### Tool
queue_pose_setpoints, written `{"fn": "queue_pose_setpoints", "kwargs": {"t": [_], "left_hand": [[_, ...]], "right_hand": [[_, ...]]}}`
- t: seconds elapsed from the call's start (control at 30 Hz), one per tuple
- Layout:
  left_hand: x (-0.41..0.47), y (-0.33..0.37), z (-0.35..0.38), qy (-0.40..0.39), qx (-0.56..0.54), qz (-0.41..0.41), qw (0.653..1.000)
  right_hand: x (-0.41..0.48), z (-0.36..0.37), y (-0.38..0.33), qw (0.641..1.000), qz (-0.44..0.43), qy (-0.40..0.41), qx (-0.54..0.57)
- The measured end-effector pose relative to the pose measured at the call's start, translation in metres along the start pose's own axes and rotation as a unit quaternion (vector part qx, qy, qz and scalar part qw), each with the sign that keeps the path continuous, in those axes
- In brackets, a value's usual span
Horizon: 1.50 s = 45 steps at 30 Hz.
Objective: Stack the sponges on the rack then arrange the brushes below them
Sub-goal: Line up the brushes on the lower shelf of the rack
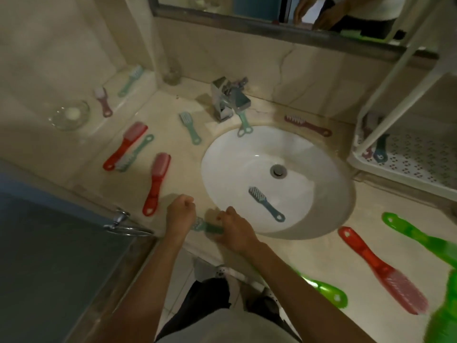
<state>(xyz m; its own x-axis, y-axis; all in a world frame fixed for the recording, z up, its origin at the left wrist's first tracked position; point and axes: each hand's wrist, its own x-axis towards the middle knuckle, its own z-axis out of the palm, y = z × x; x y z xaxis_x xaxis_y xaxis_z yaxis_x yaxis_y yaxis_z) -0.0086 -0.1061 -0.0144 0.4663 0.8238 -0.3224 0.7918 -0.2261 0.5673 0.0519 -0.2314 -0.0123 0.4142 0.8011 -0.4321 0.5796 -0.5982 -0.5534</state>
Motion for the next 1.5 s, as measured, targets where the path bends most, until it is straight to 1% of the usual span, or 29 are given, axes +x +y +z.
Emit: {"fn": "queue_pose_setpoints", "kwargs": {"t": [0.07,0.17,0.23,0.33,0.43,0.53,0.6,0.67,0.8,0.87,0.97,1.1,1.2,1.23,1.3,1.4,1.43,1.5], "left_hand": [[0.015,-0.013,-0.016,0.016,-0.014,-0.004,1.000],[0.035,-0.027,-0.034,0.033,-0.044,-0.013,0.998],[0.047,-0.032,-0.044,0.029,-0.051,-0.011,0.998],[0.065,-0.042,-0.057,0.033,-0.060,-0.010,0.998],[0.080,-0.053,-0.070,0.048,-0.065,-0.002,0.997],[0.104,-0.056,-0.087,0.074,-0.055,0.027,0.995],[0.132,-0.055,-0.098,0.096,-0.022,0.060,0.993],[0.162,-0.052,-0.106,0.094,0.049,0.082,0.991],[0.203,-0.056,-0.110,0.018,0.171,0.093,0.981],[0.209,-0.059,-0.108,0.004,0.216,0.097,0.971],[0.210,-0.059,-0.105,0.003,0.253,0.107,0.962],[0.208,-0.056,-0.099,-0.026,0.291,0.123,0.949],[0.204,-0.053,-0.098,-0.021,0.327,0.155,0.932],[0.202,-0.050,-0.098,-0.012,0.330,0.166,0.929],[0.194,-0.036,-0.098,0.019,0.311,0.176,0.934],[0.179,-0.001,-0.097,0.070,0.240,0.198,0.948],[0.173,0.013,-0.096,0.078,0.222,0.215,0.948],[0.156,0.042,-0.092,0.077,0.211,0.268,0.937]], "right_hand": [[0.010,0.007,-0.012,0.999,0.001,-0.020,-0.041],[0.025,0.016,-0.022,0.994,0.027,-0.037,-0.095],[0.036,0.017,-0.027,0.992,0.049,-0.043,-0.106],[0.050,0.012,-0.035,0.993,0.055,-0.051,-0.088],[0.065,0.003,-0.045,0.991,0.086,-0.020,-0.102],[0.083,-0.004,-0.061,0.991,0.101,0.025,-0.080],[0.094,-0.009,-0.073,0.992,0.098,0.049,-0.059],[0.103,-0.013,-0.084,0.992,0.096,0.071,-0.042],[0.109,-0.018,-0.091,0.989,0.107,0.098,-0.017],[0.108,-0.022,-0.088,0.987,0.118,0.105,-0.012],[0.104,-0.027,-0.081,0.985,0.138,0.106,-0.017],[0.102,-0.032,-0.076,0.981,0.154,0.121,-0.009],[0.098,-0.036,-0.073,0.977,0.157,0.143,0.006],[0.096,-0.038,-0.071,0.975,0.160,0.152,0.008],[0.089,-0.043,-0.066,0.971,0.169,0.169,0.006],[0.078,-0.054,-0.051,0.961,0.188,0.202,0.013],[0.073,-0.059,-0.045,0.956,0.193,0.218,0.021],[0.062,-0.070,-0.031,0.942,0.205,0.263,0.046]]}}
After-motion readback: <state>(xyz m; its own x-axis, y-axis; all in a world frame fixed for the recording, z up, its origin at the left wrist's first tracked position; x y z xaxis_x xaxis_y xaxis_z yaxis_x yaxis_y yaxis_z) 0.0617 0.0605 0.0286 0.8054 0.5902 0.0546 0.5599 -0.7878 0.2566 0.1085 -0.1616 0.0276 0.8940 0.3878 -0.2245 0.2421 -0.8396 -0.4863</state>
